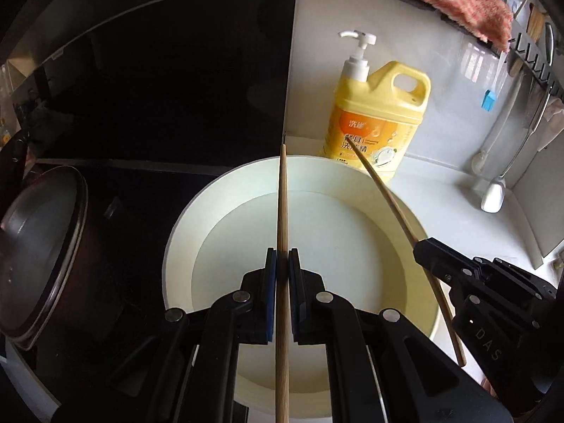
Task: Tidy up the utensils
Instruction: 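Carry the chopstick in the right tool over the water basin and lower it in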
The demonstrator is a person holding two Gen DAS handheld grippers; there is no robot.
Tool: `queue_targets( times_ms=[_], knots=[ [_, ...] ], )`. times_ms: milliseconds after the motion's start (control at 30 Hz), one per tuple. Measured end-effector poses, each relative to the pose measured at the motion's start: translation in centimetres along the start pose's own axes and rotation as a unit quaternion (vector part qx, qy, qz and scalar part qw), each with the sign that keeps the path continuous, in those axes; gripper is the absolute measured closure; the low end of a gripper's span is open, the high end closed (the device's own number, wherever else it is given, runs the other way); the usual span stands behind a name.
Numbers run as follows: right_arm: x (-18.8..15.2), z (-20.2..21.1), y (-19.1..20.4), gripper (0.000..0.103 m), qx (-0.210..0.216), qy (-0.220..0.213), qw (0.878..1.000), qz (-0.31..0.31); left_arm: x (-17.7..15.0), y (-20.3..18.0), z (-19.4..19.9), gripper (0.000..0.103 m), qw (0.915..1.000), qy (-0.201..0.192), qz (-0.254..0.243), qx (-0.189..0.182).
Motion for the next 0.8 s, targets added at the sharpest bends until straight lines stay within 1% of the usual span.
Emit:
queue_targets(
  times_ms=[167, 300, 400, 533, 700, 800],
  knots=[
    [-0.4, -4.0, -0.6, 0.097, -0.016, 0.031, 0.998, -0.043, -0.4, 0.2, -4.1, 0.096, 0.9990, 0.034, -0.022, -0.018],
    [-1.0, -6.0, -1.2, 0.097, -0.031, 0.062, 0.995, -0.066, -0.6, 0.0, -6.1, 0.096, 0.9978, 0.051, -0.032, -0.027],
    [-1.2, -7.1, -1.5, 0.097, -0.039, 0.078, 0.993, -0.078, -0.7, -0.3, -7.5, 0.096, 0.9965, 0.066, -0.041, -0.029],
    [-1.3, -8.0, -1.7, 0.097, -0.046, 0.094, 0.990, -0.091, -1.1, -0.7, -8.5, 0.096, 0.9951, 0.080, -0.053, -0.026],
    [-2.0, -8.0, -2.3, 0.097, -0.049, 0.110, 0.988, -0.101, -1.3, -1.1, -9.4, 0.095, 0.9934, 0.093, -0.061, -0.026],
    [-2.4, -8.3, -2.3, 0.097, -0.049, 0.120, 0.986, -0.108, -1.6, -1.3, -10.0, 0.094, 0.9914, 0.109, -0.069, -0.026]
  ],
)
Point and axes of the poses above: each gripper's, at about its wrist camera, not at the fingertips, and z roughly against the way its jaws point, y to its left, x to its top, the point moved 4 cm from there along -z, roughly the way its jaws point, and after that the axes turned 14 degrees about x, right-handed, at the moved point
